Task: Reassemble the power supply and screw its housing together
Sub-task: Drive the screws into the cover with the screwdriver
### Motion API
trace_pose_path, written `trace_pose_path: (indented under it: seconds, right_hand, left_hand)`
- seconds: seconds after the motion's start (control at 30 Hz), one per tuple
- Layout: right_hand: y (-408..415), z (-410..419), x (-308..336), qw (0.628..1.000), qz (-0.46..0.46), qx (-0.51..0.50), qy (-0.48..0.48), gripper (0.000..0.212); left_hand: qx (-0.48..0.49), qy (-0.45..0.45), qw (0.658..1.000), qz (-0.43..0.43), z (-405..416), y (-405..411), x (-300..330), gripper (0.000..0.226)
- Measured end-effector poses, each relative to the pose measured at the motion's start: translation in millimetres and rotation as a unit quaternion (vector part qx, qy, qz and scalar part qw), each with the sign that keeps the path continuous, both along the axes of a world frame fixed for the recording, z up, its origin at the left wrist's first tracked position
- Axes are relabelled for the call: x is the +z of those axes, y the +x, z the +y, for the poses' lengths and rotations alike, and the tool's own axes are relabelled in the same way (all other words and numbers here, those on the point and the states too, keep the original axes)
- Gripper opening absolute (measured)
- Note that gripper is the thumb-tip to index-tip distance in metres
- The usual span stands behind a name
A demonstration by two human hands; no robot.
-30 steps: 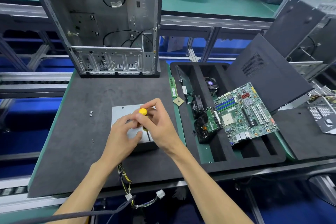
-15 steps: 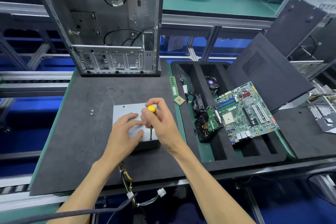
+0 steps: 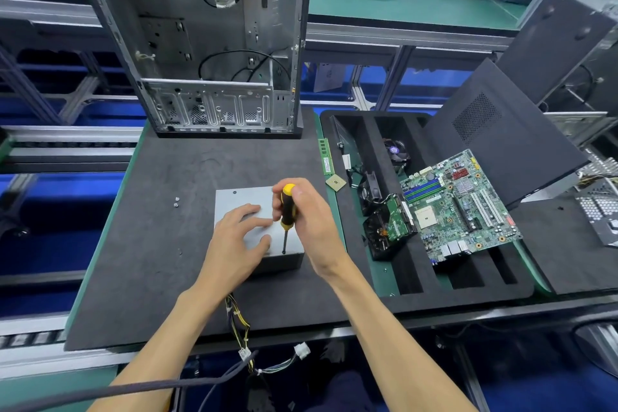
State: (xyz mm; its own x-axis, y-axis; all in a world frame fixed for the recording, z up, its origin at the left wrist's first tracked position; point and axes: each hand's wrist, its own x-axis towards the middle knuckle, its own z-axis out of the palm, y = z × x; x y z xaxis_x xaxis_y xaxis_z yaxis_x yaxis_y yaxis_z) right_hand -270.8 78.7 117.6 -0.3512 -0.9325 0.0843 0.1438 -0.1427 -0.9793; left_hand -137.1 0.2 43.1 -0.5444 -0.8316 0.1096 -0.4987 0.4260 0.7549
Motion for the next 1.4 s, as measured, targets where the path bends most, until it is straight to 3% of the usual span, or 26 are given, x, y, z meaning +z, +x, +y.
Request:
trace_pose_path:
  seconds: [0.07, 0.3, 0.63, 0.8, 1.0, 1.13, 1.27, 1.4]
  right_hand:
    - [0.0, -0.5, -2.3, 1.000, -0.001, 0.004, -0.002, 0.005]
    - [1.7, 0.3, -0.2, 1.000, -0.005, 0.018, 0.003, 0.036]
    - [9.1, -3.9, 4.4, 1.000, 0.011, 0.015, -0.015, 0.005]
    - [8.0, -5.6, 2.5, 1.000, 0.005, -0.026, -0.010, 0.025]
    - [6.9, -3.7, -0.3, 1.000, 0.001, -0.012, -0.018, 0.009]
    - [3.8, -3.1, -0.7, 1.000, -0.004, 0.012, -0.007, 0.037]
    - [4.5, -1.7, -0.8, 1.000, 0.000, 0.008, -0.009, 0.006]
    - [5.5, -0.3, -1.6, 1.000, 0.009, 0.019, -0.015, 0.012]
  left_hand:
    - [-0.008, 0.000, 1.000, -0.001, -0.6, 0.6, 0.2, 0.029]
    - [0.001, 0.001, 1.000, -0.002, 0.7, 0.2, -0.1, 0.029]
    - [-0.007, 0.004, 1.000, 0.004, 1.5, 1.3, 3.1, 0.035]
    - [-0.011, 0.003, 1.000, -0.009, 0.9, 1.7, 2.4, 0.030]
    - [-0.008, 0.002, 1.000, -0.006, -0.2, 1.4, -0.2, 0.028]
    - [-0.002, -0.001, 1.000, -0.004, -0.5, 1.2, -2.0, 0.027]
    - [-0.008, 0.001, 1.000, 0.007, -0.4, 2.0, -2.7, 0.030]
    - [-0.004, -0.002, 1.000, 0.010, 0.2, 1.7, -3.6, 0.031]
